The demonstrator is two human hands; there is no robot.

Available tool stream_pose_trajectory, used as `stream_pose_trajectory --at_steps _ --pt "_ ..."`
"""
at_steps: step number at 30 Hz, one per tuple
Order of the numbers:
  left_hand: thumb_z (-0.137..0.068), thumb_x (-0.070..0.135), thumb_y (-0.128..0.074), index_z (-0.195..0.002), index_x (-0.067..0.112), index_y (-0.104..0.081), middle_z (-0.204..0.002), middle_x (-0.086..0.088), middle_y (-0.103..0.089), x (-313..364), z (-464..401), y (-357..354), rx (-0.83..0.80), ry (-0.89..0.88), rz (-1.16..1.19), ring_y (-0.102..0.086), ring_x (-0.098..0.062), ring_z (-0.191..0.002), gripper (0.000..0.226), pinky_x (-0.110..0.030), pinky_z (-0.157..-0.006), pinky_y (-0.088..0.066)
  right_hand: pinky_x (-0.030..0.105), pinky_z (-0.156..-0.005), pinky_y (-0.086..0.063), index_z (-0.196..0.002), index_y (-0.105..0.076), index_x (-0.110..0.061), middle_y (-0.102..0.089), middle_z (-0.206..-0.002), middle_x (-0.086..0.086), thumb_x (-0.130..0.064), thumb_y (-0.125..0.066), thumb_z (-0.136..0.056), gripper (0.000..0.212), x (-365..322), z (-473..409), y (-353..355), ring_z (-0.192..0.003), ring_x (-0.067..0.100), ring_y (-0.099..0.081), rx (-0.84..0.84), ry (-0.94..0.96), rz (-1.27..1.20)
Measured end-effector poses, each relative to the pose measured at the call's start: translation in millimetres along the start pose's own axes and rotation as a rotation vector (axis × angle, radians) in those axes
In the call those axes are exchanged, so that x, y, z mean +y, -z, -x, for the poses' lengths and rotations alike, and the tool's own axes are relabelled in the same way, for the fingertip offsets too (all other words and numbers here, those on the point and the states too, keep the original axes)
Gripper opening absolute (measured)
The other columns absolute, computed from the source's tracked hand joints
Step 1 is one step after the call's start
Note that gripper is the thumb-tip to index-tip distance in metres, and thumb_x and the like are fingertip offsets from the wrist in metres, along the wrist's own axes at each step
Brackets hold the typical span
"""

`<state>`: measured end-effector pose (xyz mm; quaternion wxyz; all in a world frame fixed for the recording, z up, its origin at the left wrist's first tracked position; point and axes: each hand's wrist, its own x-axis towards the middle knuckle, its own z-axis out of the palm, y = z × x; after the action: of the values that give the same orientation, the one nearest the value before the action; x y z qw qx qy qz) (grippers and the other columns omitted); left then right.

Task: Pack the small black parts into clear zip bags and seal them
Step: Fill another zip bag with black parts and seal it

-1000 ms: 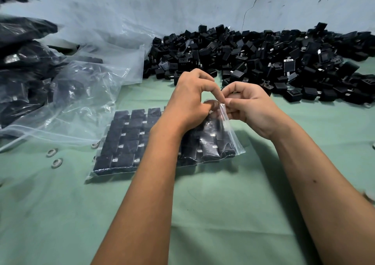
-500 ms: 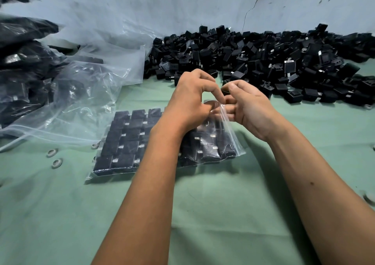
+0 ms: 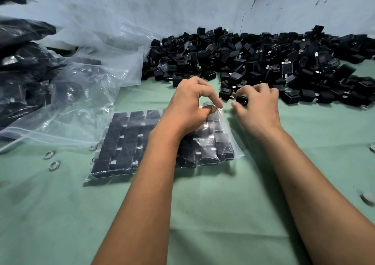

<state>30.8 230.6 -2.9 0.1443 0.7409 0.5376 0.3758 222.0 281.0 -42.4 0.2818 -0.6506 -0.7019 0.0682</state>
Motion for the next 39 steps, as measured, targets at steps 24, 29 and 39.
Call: stream_pose_trajectory --at_steps 24,29,39 --pt "-0.08 0.01 -0.085 -0.082 0.036 -0.08 -0.11 0.013 -0.06 -1.6 0.4 3.6 0.013 0.003 -0.002 -0.055 -0.013 -0.116 0.026 -0.041 -0.1 -0.048 0.028 -0.062 -0.051 -0.102 -0.076 -0.022 -0.072 -0.084 -0.007 -0.005 -0.085 -0.08 0.029 -2.5 7.6 17.3 -0.074 0.01 -0.061 -0.481 0.241 -0.821" --pt "-0.08 0.012 -0.084 -0.081 0.036 -0.08 -0.11 0.013 -0.06 -0.9 0.7 3.3 0.02 -0.006 0.013 -0.054 -0.011 -0.116 0.024 -0.04 -0.1 -0.048 0.038 -0.074 -0.059 -0.107 -0.076 -0.006 -0.077 -0.092 0.017 0.006 -0.075 -0.087 0.023 -2.7 7.1 23.0 -0.079 0.025 -0.071 -0.486 0.214 -0.919" --pt "-0.078 0.013 -0.084 -0.079 0.037 -0.079 -0.109 0.015 -0.061 -2.2 -0.5 1.6 0.031 -0.004 0.018 -0.055 -0.011 -0.114 0.024 -0.041 -0.098 -0.049 0.025 -0.057 -0.053 -0.095 -0.069 0.003 -0.075 -0.079 0.015 0.008 -0.081 -0.081 0.019 -10.7 8.6 19.0 -0.064 0.016 -0.067 -0.449 0.207 -0.925"
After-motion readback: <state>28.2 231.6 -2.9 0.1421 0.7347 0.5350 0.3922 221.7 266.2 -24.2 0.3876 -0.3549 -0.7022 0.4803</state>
